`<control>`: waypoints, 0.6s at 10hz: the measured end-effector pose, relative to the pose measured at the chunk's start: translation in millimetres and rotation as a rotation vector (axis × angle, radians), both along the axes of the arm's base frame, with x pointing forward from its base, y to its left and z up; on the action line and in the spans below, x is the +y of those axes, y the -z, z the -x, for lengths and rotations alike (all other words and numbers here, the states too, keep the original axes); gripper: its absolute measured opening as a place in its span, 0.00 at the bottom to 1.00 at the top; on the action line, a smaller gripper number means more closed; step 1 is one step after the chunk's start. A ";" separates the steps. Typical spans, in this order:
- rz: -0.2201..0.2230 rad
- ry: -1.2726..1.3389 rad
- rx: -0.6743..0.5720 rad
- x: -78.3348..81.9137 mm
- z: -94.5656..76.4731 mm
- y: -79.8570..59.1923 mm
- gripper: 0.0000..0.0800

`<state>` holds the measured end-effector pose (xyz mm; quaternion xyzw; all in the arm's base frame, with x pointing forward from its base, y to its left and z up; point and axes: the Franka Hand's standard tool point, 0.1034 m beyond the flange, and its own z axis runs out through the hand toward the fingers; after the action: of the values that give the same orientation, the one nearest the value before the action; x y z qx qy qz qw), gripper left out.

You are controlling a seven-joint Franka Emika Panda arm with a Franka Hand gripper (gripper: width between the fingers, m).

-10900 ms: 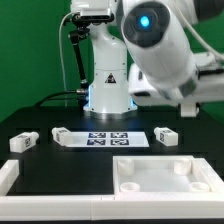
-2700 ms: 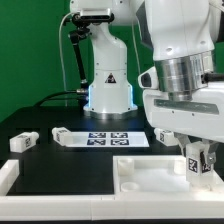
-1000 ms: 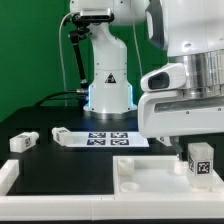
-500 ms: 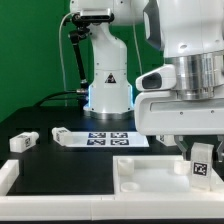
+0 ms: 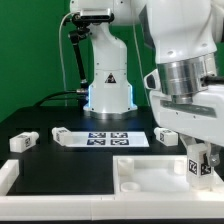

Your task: Assemble square table

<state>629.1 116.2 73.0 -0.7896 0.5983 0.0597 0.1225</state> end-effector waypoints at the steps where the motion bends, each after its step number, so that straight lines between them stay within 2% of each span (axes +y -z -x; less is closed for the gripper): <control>1: -0.025 0.069 0.014 -2.7 -0.6 -0.1 0.37; 3: -0.026 0.081 0.019 0.1 0.0 0.3 0.37; 4: -0.016 0.027 -0.001 -0.3 -0.9 0.0 0.49; 5: 0.000 -0.110 -0.059 0.4 -4.2 -1.4 0.67; 6: 0.020 -0.266 -0.107 1.0 -4.9 -1.6 0.77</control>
Offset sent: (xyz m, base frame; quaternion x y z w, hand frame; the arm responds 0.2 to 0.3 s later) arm 0.0000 0.0000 0.0000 0.0000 0.0000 0.0000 1.0000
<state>634.0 117.2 74.5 -0.8651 0.4817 0.0273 0.1371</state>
